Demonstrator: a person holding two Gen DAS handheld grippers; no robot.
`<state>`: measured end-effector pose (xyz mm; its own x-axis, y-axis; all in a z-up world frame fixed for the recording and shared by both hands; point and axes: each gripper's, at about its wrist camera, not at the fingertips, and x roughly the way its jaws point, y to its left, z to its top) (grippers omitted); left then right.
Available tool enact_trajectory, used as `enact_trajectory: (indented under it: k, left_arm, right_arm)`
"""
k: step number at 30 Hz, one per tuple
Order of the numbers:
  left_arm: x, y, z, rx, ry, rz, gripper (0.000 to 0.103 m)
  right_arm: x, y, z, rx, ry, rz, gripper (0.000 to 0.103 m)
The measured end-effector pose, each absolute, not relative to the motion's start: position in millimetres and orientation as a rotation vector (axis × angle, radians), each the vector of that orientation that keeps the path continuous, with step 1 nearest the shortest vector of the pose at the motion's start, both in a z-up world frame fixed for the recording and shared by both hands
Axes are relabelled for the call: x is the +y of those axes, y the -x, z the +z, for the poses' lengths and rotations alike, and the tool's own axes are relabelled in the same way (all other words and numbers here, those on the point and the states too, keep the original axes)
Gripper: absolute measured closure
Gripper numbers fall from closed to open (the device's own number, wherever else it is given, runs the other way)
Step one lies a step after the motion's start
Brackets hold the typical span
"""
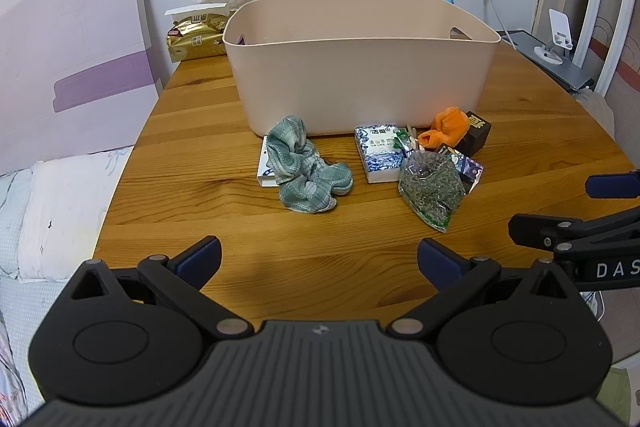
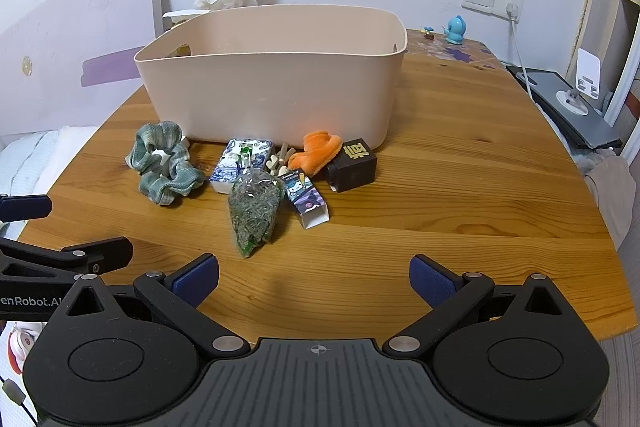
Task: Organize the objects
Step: 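Move both tools toward the items in front of the basket, then grasp the green plaid scrunchie with the left tool while the right tool grasps the green herb bag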
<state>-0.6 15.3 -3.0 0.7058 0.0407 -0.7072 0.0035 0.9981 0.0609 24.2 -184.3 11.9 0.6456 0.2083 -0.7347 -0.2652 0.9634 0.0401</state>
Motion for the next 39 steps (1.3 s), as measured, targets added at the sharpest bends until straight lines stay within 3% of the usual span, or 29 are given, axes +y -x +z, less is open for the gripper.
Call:
enact_trajectory:
  k: [25, 39]
  left_arm:
    - [37.8, -12.7, -11.9, 0.796, -0.030, 0.053, 0.000]
    - [54.5, -41.3, -19.9, 0.801, -0.023, 0.052, 0.000]
  right_arm:
    - [-173.2, -36.0, 9.3, 0.815, 0.093, 0.277, 0.000]
    - [-154.7, -60.6, -3.5, 0.829, 0.135, 0.335, 0.016]
